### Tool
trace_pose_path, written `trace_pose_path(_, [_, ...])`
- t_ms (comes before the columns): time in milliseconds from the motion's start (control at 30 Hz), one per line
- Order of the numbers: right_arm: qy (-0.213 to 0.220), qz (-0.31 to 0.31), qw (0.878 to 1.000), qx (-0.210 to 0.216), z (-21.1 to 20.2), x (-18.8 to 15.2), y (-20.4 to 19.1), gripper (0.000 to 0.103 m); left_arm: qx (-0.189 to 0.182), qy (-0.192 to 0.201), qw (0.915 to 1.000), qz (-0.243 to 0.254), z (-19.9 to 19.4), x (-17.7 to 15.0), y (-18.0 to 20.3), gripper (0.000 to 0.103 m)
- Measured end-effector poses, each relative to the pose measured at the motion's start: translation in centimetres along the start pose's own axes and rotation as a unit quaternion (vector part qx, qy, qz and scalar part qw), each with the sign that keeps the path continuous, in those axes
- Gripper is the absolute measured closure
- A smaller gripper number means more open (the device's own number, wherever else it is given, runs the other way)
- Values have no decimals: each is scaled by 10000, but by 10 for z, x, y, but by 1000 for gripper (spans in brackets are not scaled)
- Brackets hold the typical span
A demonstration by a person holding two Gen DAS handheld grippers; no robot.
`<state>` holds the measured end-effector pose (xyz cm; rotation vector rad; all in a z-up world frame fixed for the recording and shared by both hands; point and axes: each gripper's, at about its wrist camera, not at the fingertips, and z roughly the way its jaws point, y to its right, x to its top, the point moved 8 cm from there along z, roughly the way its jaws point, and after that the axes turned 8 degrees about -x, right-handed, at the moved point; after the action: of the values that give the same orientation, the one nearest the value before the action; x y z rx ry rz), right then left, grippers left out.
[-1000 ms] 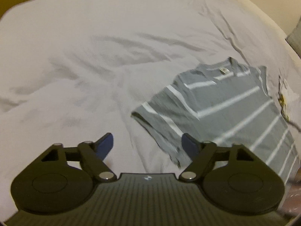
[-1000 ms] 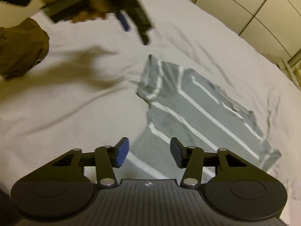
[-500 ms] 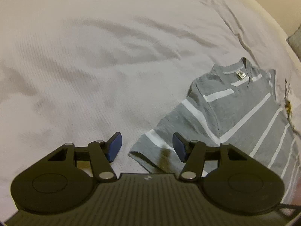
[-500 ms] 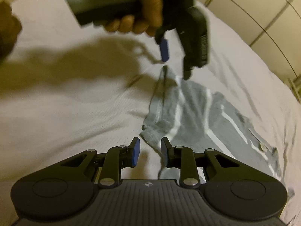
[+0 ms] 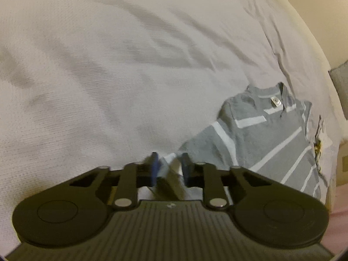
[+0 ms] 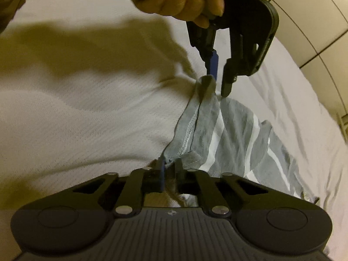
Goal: Fold clothes
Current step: 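Grasp the grey T-shirt side edge with the left gripper while the right gripper grasps beside it, then lift the side edge and fold it inward over the body with both grippers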
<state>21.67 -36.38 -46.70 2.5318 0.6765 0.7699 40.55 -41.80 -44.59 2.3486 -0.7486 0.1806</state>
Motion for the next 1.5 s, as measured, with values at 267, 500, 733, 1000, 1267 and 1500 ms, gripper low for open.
trace_pose_path(267, [69,498,9986,129,-4,5,18,100,359,-39,9993,-130,-3,-1,-3,78])
trace_pose_path(500, [127,690,9974,176,-13,2,27,100,324,-518,9981,-65,-1,-15,-4,81])
trace_pose_path(733, [229,1430,9883,469,-25,2,38,99,332,-47,9993,-155,-17,-4,9,103])
trace_pose_path(1000, [73,3815,9144,1349,-31,-19,90,97,101,156,9994,293,-16,9,76,103])
trace_pose_path(1267, [-410,5467,8210,1595,-14,-64,122,95,-22,134,9980,623,19,13,117,103])
trace_pose_path(1500, [-684,5963,7810,1727,-10,-93,126,90,-59,11,9975,710,46,19,130,103])
